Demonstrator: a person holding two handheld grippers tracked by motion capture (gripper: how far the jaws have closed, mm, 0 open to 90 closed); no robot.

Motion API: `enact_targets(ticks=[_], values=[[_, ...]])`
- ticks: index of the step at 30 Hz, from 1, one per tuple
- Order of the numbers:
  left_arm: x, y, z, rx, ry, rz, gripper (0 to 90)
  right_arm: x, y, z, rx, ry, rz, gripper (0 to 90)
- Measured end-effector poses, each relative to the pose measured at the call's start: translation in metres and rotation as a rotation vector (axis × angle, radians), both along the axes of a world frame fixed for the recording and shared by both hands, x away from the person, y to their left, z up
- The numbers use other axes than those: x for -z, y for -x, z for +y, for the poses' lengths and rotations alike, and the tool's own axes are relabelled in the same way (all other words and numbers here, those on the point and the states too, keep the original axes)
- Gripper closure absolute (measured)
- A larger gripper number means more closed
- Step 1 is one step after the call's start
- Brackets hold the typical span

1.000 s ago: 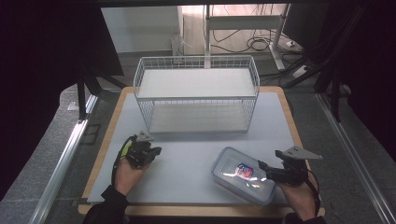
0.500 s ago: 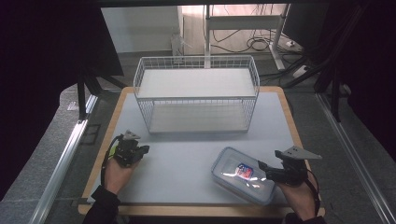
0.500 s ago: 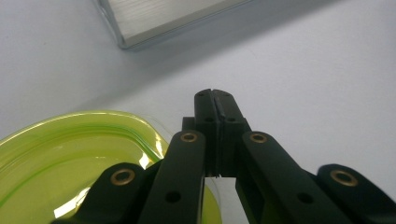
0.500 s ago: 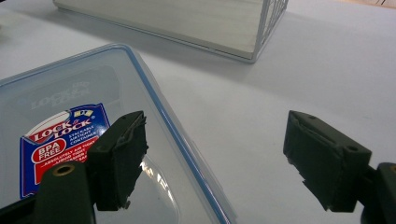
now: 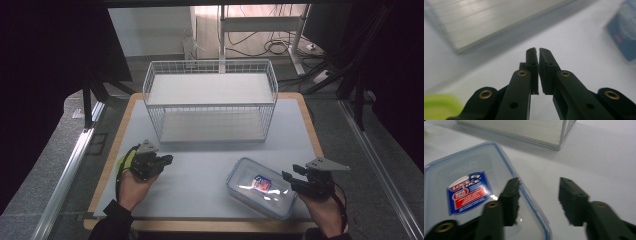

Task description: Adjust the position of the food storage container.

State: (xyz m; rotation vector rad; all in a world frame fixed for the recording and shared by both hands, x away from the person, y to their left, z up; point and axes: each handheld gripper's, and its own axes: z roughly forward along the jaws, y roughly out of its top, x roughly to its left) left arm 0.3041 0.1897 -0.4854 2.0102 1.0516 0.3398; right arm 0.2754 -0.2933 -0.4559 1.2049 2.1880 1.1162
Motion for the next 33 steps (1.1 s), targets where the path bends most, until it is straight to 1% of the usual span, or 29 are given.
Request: enact_targets(ticks=[1,2,3,5,6,7,8,9,10,12,13,16,19,20,21,24,25,26,28,31,33], values=[[0.0,0.001,-0.005,0.017,0.007,-0.001,87.5,0.0,0.002,0.0,-0.004,0.002,0.006,60.6],[0.0,0.001,-0.009,0.041,0.011,0.001,89.9,0.0,0.006,0.0,-0.022,0.019,0.02,70.9],[0.0,0.001,-0.015,0.061,0.019,0.005,89.9,0.0,0.006,0.0,-0.022,0.019,0.02,70.9],[0.0,0.0,-0.026,0.11,0.028,0.017,90.0,0.001,0.012,0.001,-0.032,0.032,0.025,80.4],[0.001,0.0,-0.033,0.128,0.03,0.019,90.0,0.001,0.018,0.0,-0.037,0.039,0.02,86.6],[0.001,0.0,-0.039,0.148,0.031,0.02,90.0,0.001,0.018,0.0,-0.037,0.039,0.02,86.6],[0.001,0.0,-0.046,0.172,0.029,0.017,90.0,0.0,0.021,-0.001,-0.035,0.042,0.017,88.6],[0.002,-0.001,-0.053,0.19,0.024,0.016,90.0,-0.001,0.027,-0.005,-0.02,0.05,0.006,89.7],[0.003,-0.001,-0.06,0.203,0.024,0.017,90.0,-0.001,0.027,-0.005,-0.02,0.05,0.006,89.8],[0.005,-0.001,-0.07,0.235,0.03,0.021,90.0,-0.003,0.032,-0.01,0.006,0.059,0.007,89.9],[0.006,-0.001,-0.076,0.252,0.026,0.023,90.0,-0.003,0.034,-0.013,0.019,0.059,0.01,89.9],[0.009,-0.002,-0.09,0.285,0.029,0.029,90.0,0.0,0.042,-0.021,0.055,0.058,0.035,90.0],[0.011,-0.003,-0.104,0.312,0.033,0.037,90.0,0.006,0.049,-0.024,0.077,0.048,0.073,90.0],[0.013,-0.003,-0.109,0.316,0.031,0.038,90.0,0.008,0.05,-0.024,0.084,0.049,0.084,90.0],[0.014,-0.004,-0.113,0.325,0.017,0.033,90.0,0.01,0.052,-0.024,0.088,0.051,0.094,90.0],[0.018,-0.007,-0.125,0.324,0.012,0.04,90.0,0.015,0.054,-0.024,0.102,0.058,0.126,90.0],[0.02,-0.009,-0.127,0.327,-0.002,0.038,90.0,0.017,0.054,-0.024,0.106,0.064,0.136,90.0],[0.021,-0.009,-0.131,0.324,0.004,0.04,90.0,0.018,0.054,-0.024,0.106,0.068,0.144,90.0],[0.024,-0.012,-0.135,0.337,-0.011,0.045,90.0,0.021,0.054,-0.023,0.103,0.064,0.167,90.0],[0.028,-0.009,-0.141,0.352,-0.015,0.05,90.0,0.026,0.052,-0.017,0.095,0.086,0.188,90.0],[0.03,-0.006,-0.143,0.354,-0.036,0.045,90.0,0.029,0.049,-0.012,0.084,0.095,0.193,90.0]])
